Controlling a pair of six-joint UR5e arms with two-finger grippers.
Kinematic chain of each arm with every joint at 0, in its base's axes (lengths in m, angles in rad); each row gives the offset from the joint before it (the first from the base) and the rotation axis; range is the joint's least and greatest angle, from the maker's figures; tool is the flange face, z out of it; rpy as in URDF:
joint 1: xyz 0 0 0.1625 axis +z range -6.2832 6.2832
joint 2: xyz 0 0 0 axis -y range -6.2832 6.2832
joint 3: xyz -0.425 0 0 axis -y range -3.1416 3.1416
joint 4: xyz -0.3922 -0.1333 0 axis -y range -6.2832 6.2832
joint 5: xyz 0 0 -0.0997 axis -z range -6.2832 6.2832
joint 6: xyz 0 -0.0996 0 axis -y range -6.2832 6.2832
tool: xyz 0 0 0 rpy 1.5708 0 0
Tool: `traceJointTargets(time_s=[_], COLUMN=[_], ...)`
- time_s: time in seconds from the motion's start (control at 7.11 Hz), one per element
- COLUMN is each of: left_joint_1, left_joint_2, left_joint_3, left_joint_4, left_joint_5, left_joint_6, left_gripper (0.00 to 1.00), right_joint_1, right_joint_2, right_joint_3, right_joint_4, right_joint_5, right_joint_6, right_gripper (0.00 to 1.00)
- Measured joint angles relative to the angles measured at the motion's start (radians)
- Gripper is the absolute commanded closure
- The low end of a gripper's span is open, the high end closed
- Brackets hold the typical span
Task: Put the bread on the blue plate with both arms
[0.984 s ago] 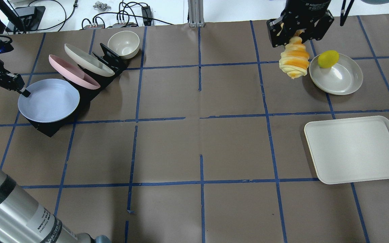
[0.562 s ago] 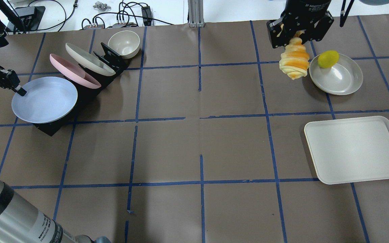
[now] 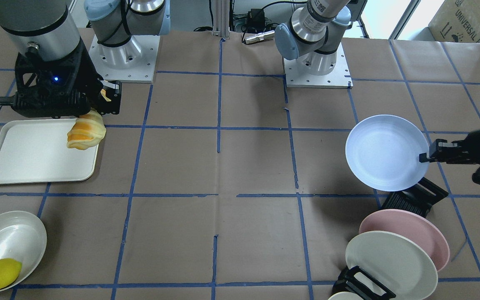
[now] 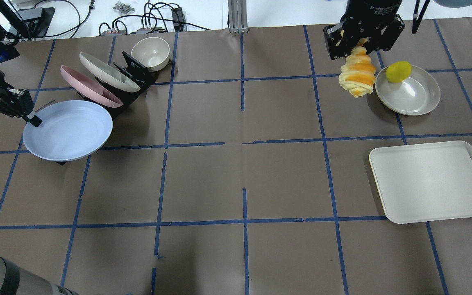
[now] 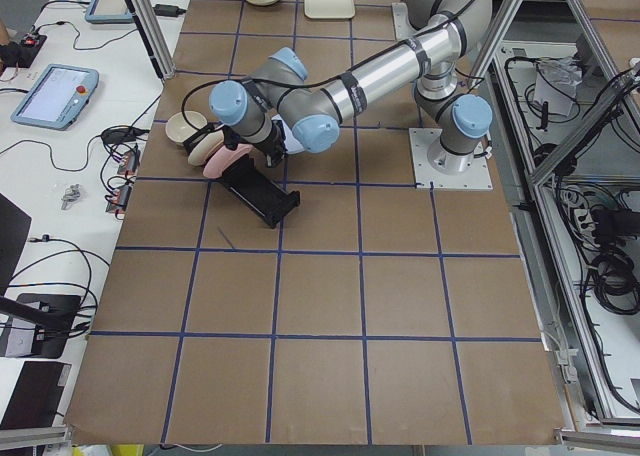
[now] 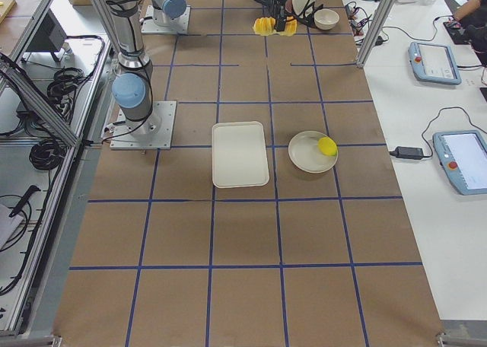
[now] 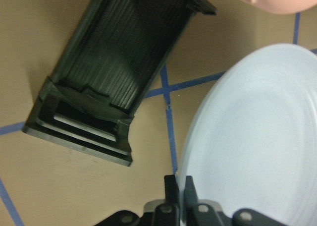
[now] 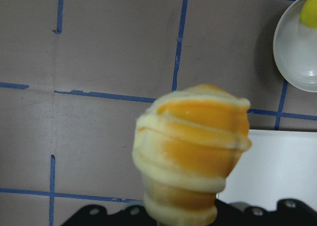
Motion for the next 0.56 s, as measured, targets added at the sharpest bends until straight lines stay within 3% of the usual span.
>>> traceJointTargets(time_s=[0.28, 0.56], left_joint_1=[-0.133, -0.272], left_joint_2=[0.082, 0.084], left_joint_3=[-0.104, -0.138], left_joint_4=[0.009, 0.066], left_joint_5=[-0.021, -0.084], left_joint_6=[-0.136, -0.262], left_gripper=[0.88, 0.88], right_joint_1=[0.0, 0.0], right_joint_2=[0.0, 0.0], right_joint_3=[0.001, 0.002], right_joint_4=[0.001, 0.001], right_joint_5=[0.0, -0.002], right_joint_6=[0.0, 0.0], right_gripper=[0.97, 0.97])
